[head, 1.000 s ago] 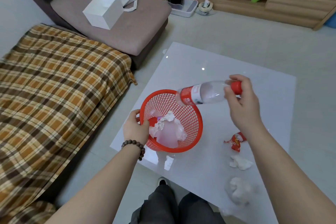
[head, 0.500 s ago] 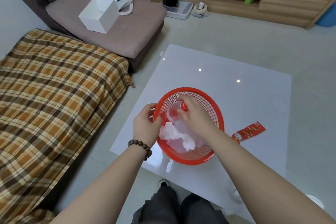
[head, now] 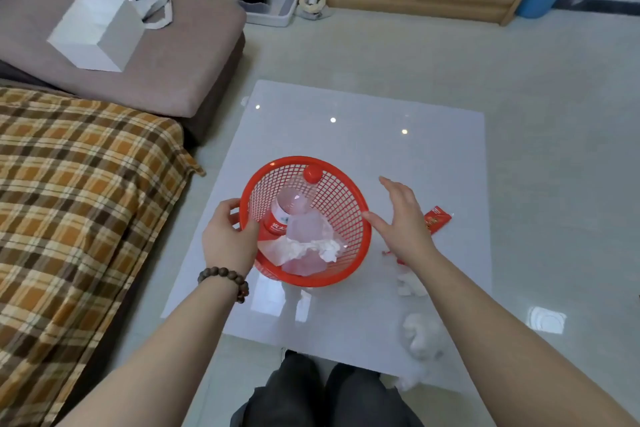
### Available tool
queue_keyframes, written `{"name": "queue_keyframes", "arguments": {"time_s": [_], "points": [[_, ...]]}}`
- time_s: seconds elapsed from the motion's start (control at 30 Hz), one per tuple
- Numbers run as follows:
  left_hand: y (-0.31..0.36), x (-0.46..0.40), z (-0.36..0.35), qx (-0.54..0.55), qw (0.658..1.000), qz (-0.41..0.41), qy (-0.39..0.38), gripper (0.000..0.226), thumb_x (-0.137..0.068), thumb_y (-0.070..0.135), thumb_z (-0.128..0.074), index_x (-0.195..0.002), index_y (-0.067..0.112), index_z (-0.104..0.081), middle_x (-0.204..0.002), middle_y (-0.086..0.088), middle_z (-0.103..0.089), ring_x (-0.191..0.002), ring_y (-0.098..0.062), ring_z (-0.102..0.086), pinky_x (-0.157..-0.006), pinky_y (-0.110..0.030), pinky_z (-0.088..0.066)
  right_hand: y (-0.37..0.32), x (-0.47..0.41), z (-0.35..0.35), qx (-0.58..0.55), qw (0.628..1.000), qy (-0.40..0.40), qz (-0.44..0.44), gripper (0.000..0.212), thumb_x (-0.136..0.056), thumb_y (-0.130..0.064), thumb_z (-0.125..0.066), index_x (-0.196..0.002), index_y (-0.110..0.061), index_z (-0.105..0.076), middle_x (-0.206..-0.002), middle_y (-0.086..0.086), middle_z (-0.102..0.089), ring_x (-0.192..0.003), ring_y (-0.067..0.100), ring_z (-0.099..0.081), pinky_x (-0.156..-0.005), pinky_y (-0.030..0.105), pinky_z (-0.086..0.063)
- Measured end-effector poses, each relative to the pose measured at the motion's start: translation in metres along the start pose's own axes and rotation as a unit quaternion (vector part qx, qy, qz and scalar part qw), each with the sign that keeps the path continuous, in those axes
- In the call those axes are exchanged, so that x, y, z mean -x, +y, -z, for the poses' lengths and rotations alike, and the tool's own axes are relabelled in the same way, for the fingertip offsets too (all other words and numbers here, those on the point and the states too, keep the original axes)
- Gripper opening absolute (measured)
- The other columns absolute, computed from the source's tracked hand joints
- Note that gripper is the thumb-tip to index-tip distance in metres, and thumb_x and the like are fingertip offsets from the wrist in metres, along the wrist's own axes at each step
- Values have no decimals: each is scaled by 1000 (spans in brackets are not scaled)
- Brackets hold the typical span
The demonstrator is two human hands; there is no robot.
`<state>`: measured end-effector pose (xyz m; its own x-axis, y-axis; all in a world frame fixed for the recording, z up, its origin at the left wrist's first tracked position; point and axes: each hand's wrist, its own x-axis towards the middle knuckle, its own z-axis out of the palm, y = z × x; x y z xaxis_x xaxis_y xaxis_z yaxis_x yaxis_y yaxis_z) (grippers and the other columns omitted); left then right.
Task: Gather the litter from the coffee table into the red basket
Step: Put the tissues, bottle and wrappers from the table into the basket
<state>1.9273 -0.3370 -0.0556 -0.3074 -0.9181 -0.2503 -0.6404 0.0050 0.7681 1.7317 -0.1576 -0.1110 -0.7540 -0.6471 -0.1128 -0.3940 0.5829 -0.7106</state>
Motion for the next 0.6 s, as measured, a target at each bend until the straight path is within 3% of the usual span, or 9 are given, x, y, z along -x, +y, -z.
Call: {"name": "queue_keyframes", "arguments": {"time_s": [0.2, 0.43, 0.6], "points": [[4, -9, -39, -45, 998, -36, 34, 30, -86, 22, -60, -116, 19, -57, -105, -2, -64, -82, -15, -60, -70, -35, -53, 123, 2, -11, 62, 984, -48, -158, 79, -74, -36, -75, -141, -22, -36, -152, 12, -27, -139, 30, -24, -111, 44, -28], [-16, -27, -68, -82, 992, -68, 62, 28, -83, 27, -62, -112, 26, -59, -94, 12, -60, -72, 12, -53, -53, -13, -39, 208, -32, -56, 153, 968, -77, -185, 96, -73, -47, -73, -149, -22, -20, -159, 15, -2, -146, 32, -5, -117, 45, -15], [-31, -28, -76, -81, 992, -60, 81, 30, -80, 26, -64, -110, 28, -60, -93, 16, -62, -74, 15, -55, -55, -14, -42, 228, -35, -87, 201, 958, -100, -176, 84, -77, -43, -70, -144, -15, -29, -155, 18, -19, -142, 33, -19, -116, 43, -20]]}}
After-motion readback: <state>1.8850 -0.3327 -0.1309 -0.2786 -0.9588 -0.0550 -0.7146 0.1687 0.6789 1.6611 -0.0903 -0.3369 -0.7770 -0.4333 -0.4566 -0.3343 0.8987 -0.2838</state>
